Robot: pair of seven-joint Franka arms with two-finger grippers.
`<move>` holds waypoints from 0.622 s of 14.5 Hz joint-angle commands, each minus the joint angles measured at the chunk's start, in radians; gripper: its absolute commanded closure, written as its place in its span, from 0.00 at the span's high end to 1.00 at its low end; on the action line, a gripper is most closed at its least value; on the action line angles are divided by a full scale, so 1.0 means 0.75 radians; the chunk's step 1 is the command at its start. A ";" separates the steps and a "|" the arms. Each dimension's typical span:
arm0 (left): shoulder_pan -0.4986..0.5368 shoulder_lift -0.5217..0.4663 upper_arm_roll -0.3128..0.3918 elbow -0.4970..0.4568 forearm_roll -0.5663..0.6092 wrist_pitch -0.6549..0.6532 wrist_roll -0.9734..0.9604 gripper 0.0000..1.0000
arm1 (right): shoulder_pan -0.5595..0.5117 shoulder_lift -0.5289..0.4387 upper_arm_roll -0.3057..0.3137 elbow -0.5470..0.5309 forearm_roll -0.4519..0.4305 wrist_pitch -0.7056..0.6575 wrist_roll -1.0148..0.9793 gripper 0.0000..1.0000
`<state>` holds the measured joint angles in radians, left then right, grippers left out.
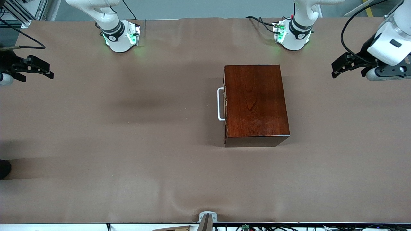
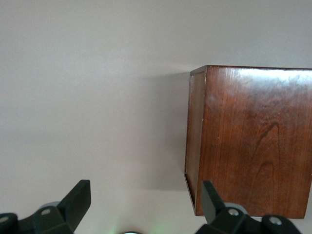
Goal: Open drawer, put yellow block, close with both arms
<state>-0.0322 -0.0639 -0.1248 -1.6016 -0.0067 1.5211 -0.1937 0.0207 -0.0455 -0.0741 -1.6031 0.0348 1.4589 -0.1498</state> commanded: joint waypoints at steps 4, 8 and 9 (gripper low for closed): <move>0.057 -0.050 -0.061 -0.004 0.089 -0.005 0.070 1.00 | 0.009 -0.023 -0.006 -0.020 -0.010 -0.006 -0.001 1.00; 0.059 -0.040 -0.048 0.021 0.087 -0.005 0.074 1.00 | 0.009 -0.023 -0.006 -0.020 -0.010 -0.006 0.001 1.00; 0.059 -0.040 -0.048 0.023 0.085 -0.005 0.076 1.00 | 0.007 -0.023 -0.006 -0.020 -0.010 -0.004 0.001 1.00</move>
<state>-0.0010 -0.0833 -0.1530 -1.5932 0.0428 1.5216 -0.1602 0.0215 -0.0455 -0.0745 -1.6058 0.0348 1.4582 -0.1498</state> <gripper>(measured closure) 0.000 0.000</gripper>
